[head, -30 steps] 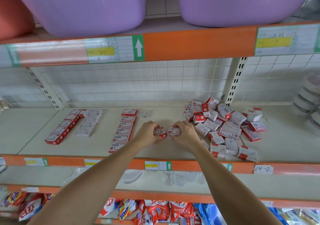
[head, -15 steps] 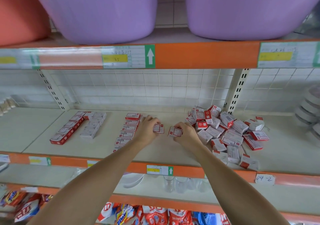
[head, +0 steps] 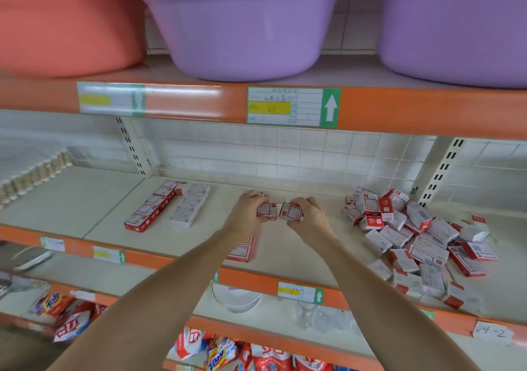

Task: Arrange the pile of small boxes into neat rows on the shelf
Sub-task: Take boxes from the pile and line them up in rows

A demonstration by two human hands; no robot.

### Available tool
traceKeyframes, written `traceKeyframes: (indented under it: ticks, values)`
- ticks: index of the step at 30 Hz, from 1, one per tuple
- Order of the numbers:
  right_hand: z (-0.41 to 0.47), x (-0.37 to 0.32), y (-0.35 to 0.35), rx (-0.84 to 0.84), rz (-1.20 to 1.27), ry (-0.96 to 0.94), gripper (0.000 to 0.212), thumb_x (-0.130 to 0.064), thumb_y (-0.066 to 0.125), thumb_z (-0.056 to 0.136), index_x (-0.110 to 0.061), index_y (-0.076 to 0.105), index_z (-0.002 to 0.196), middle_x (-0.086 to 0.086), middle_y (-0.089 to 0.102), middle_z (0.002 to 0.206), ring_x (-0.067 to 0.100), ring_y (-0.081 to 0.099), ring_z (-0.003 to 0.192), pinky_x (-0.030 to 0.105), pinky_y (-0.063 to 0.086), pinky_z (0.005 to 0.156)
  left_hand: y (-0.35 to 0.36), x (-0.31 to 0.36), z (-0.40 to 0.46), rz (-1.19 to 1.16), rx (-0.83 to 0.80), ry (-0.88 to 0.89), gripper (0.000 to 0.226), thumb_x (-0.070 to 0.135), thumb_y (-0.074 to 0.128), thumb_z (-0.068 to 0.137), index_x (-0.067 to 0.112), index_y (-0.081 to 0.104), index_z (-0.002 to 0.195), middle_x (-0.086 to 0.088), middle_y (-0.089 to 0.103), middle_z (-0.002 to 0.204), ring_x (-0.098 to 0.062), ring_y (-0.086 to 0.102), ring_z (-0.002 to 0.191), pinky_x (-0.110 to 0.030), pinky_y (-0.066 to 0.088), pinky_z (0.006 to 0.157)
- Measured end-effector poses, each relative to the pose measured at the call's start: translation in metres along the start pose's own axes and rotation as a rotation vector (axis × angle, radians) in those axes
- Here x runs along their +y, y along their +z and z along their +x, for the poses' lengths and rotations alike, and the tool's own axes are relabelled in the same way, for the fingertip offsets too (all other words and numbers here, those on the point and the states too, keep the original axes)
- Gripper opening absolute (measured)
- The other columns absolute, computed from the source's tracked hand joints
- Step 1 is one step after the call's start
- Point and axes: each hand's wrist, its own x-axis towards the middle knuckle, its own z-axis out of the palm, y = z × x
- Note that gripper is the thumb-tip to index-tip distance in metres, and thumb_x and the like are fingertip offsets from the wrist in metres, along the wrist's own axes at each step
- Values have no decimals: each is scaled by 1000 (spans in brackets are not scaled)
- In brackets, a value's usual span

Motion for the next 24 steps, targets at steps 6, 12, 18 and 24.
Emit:
traceKeyframes:
  ticks: [6,12,18,24]
  values:
    - [18,-44,41,-40,24,-1,45,-11,71,79,-18,60,122,-1,46,111,23,49,111,39,49,96,-37,-44,-10,28,6,-62,36,14,77,81,13,70,117,0,60,100,-15,54,94,-29,46,86]
    - [29,-86,81,-65,-9,-47,49,-12,71,81,-20,58,128,-1,47,120,20,46,115,36,46,99,-73,-94,-16,24,31,-109,29,14,83,75,10,72,101,-1,58,90,-19,54,87,-27,35,70]
    - [37,-116,115,-55,-18,-20,49,-13,71,80,-19,58,127,0,48,123,21,43,119,32,40,103,-92,-137,-19,2,59,-135,35,10,81,75,8,69,108,-5,63,104,-21,58,98,-28,43,78]
    - [43,-144,142,-86,-57,-4,50,-16,68,84,-22,53,132,-3,45,125,18,45,120,33,43,102,-109,-172,-21,-52,70,-133,44,9,77,79,14,65,121,-4,63,112,-17,54,100,-25,38,80]
